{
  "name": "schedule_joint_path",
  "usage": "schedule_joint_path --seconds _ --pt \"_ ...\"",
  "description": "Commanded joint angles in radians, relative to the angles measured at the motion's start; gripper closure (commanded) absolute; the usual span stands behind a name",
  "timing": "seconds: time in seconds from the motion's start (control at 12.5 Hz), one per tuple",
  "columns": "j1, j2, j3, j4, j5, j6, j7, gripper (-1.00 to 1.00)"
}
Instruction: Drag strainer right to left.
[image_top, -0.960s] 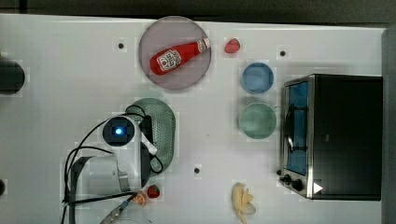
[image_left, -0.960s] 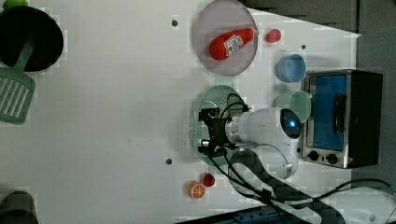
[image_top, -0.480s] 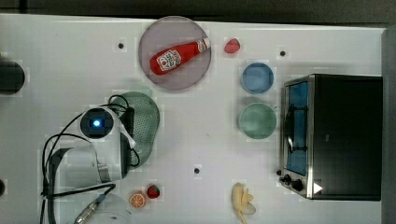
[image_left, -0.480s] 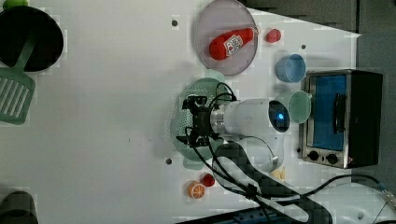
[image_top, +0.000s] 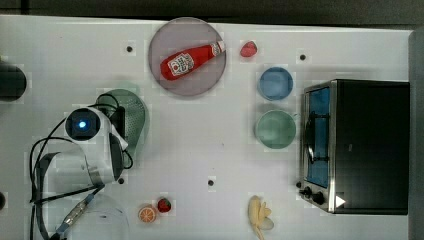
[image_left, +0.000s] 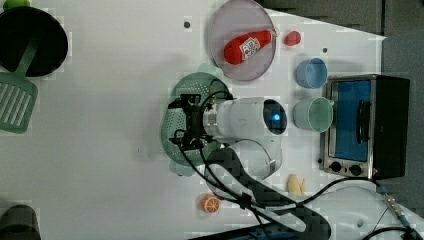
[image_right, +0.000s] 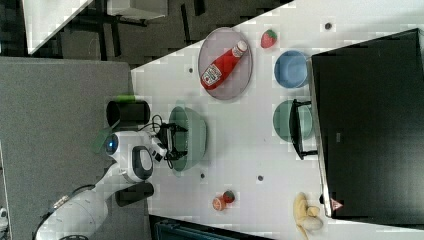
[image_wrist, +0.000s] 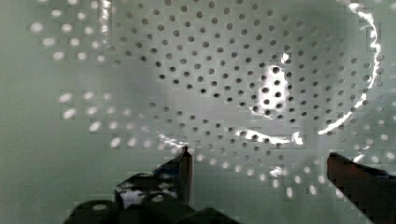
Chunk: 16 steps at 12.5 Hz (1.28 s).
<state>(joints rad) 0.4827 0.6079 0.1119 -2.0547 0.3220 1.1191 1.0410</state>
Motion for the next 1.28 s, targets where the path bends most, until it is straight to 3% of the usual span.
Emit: schedule_joint_path --seconds 0.08,0.56,0.88,1.04,1.28 --pt "0.081 -0.004 0.013 0.047 0.025 -0.057 0.117 -1.0" --pt "0.144 0.042 0.013 0.129 0.026 -0.05 0.152 -1.0" --pt "0.156 0.05 0.01 0.158 0.022 -0.069 0.149 -1.0" --pt "0.156 0.0 -0.014 0.147 0.018 -0.084 0.104 -1.0" --pt "0.154 -0.181 -0.106 0.103 0.005 -0.242 -0.092 -1.0"
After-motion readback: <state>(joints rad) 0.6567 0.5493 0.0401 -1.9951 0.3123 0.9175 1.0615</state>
